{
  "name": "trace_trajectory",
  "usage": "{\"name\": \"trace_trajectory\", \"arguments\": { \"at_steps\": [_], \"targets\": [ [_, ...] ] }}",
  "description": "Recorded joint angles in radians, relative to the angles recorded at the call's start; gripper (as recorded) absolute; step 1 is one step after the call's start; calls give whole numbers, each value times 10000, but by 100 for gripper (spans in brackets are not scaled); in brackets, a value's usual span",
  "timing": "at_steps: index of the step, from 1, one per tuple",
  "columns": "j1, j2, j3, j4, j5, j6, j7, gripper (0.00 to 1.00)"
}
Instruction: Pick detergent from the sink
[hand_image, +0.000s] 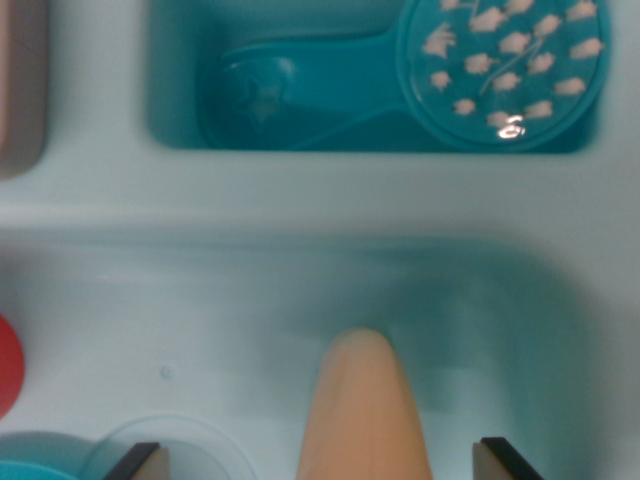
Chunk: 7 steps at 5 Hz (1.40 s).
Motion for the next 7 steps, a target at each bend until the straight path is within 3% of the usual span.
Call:
{"name": "trace_trajectory", "arguments": {
  "at_steps": [2, 3, 7],
  "targets": [
    [0, 0, 0, 0, 0, 0, 0, 0],
    [0, 0, 0, 0, 0, 0, 0, 100],
    [1, -24, -1, 48, -5, 72, 4, 100]
  ]
}}
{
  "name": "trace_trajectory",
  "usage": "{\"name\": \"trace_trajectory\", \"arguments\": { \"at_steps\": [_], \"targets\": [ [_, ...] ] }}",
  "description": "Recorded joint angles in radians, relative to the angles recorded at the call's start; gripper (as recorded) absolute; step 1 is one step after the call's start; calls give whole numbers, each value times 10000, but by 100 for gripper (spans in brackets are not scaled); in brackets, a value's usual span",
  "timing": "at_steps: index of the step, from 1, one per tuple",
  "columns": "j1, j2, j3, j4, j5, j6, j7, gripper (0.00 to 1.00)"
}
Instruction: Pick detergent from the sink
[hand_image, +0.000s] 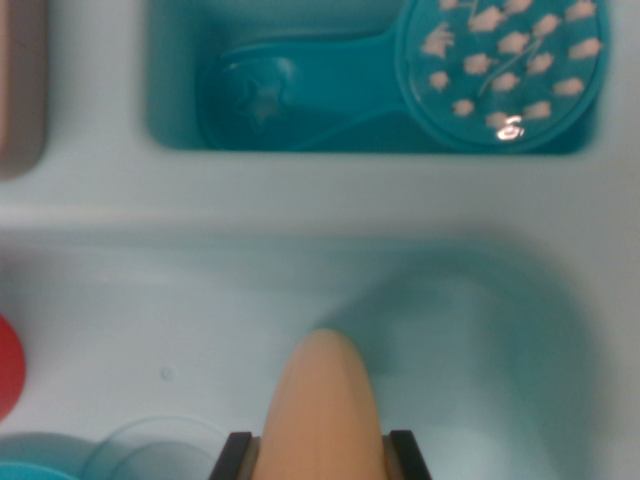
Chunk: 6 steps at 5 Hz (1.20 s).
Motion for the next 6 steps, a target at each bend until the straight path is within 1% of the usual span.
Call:
{"name": "trace_trajectory", "arguments": {
  "at_steps": [1, 2, 3, 4, 5, 6],
  "targets": [
    [2, -51, -1, 103, -10, 153, 9, 100],
    [2, -51, -1, 103, -10, 153, 9, 100],
    [4, -127, -3, 255, -25, 381, 22, 100],
    [4, -127, -3, 255, -25, 381, 22, 100],
    [7, -220, -6, 440, -43, 658, 37, 100],
    [7, -220, -6, 440, -43, 658, 37, 100]
  ]
}}
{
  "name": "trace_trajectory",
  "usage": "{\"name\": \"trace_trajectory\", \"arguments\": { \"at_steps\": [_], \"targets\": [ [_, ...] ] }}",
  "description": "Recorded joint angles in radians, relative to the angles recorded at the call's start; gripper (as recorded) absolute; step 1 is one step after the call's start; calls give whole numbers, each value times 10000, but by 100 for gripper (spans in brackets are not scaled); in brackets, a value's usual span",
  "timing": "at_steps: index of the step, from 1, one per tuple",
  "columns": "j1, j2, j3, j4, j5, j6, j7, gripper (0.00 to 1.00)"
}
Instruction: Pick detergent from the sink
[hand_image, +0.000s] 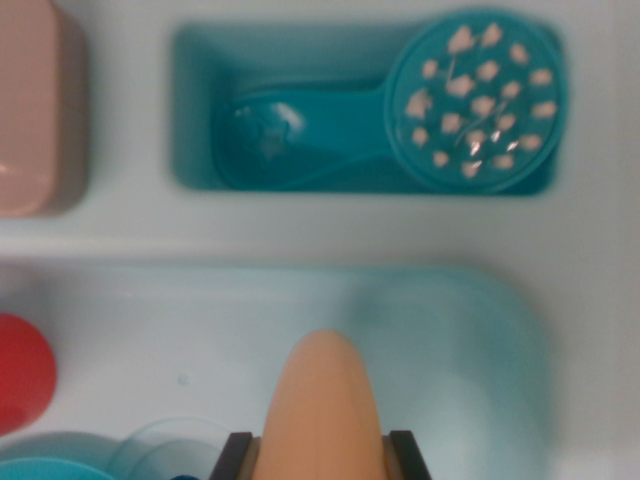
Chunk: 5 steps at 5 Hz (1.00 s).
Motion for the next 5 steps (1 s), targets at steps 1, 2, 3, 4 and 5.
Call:
{"name": "trace_trajectory", "arguments": {
  "at_steps": [1, 2, 3, 4, 5],
  "targets": [
    [4, -115, -3, 231, -22, 345, 20, 100],
    [4, -115, -3, 231, -22, 345, 20, 100],
    [7, -246, -7, 492, -48, 735, 42, 100],
    [7, -246, -7, 492, -48, 735, 42, 100],
    [12, -388, -11, 777, -75, 1162, 66, 100]
  ]
}}
